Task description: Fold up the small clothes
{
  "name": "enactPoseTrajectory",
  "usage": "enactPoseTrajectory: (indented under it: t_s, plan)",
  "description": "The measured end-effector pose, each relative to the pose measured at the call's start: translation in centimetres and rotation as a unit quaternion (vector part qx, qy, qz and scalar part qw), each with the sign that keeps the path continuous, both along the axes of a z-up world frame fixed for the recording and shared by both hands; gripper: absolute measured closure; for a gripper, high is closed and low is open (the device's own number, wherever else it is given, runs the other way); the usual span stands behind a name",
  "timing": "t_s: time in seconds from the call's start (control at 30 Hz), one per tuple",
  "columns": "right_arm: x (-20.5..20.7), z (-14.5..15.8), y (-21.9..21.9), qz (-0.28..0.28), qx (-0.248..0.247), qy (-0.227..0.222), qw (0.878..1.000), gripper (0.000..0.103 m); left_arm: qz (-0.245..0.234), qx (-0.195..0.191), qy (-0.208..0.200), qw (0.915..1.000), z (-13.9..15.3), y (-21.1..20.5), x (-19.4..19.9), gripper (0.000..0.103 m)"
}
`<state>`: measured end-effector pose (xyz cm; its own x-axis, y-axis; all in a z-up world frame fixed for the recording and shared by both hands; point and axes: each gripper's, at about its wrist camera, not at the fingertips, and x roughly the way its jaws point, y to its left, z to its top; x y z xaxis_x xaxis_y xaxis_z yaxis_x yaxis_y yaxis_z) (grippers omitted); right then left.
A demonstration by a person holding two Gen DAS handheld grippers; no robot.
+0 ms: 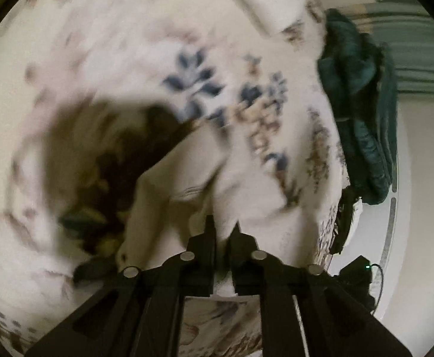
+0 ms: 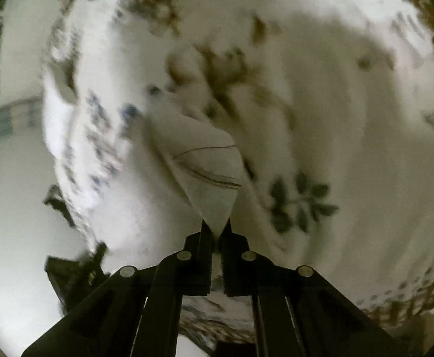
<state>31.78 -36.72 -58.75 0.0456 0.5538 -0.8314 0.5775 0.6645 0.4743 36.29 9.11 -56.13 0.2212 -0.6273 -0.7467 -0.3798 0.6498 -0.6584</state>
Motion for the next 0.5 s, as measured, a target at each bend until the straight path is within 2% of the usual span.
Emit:
enactPoseTrajectory:
  t_s: [0.03,0.07,0.1,0.13,0.2,0.23,0.3,0.4,0.5]
  plan:
    - [-0.2,-0.5,-0.1,0.002,-0.005,0.007,1.000,0.097,0.000,0.002,0.012,0.9999,-0.6,0.2,-0.3,0.087]
    - [-0.2,-0.9,-0.1,0.005,-0.004,0.011,1.000,0.096,0.001,0.004,0.022,0.9998,-0.9,0.4,-0.5,0.075]
    - [-0.1,-1.3,0.0,0.011,0.000,0.015,1.000,0.084,0.006,0.001,0.021,0.9998,-0.8,0.6,-0.8,0.071]
    - [-0.1,-1.3,-0.1,0.015,-0.005,0.021,1.000,0.076,0.010,-0.002,0.019,0.9998,-0.5,0.8,-1.2,0.062]
    - [0.0,-0.6,-0.6,0.022,-0.026,0.016,0.999,0.044,0.015,0.000,0.019,0.9997,0.5,1.2,-1.6,0.059]
    - [0.1,-0.1,-0.9,0.023,-0.037,0.011,0.999,0.040,0.016,0.007,0.016,0.9997,1.2,1.4,-1.8,0.059]
    - [0.2,1.7,-2.3,0.012,-0.049,-0.018,0.999,0.038,0.018,0.027,0.001,0.9995,3.0,1.8,-1.5,0.059]
    - [1.3,3.5,-3.1,-0.011,-0.039,-0.070,0.997,0.038,0.003,0.055,-0.040,0.9977,5.3,1.6,0.5,0.059]
    - [3.7,3.0,-3.3,-0.024,-0.021,-0.093,0.995,0.038,-0.022,0.076,-0.067,0.9946,5.5,0.3,3.8,0.058]
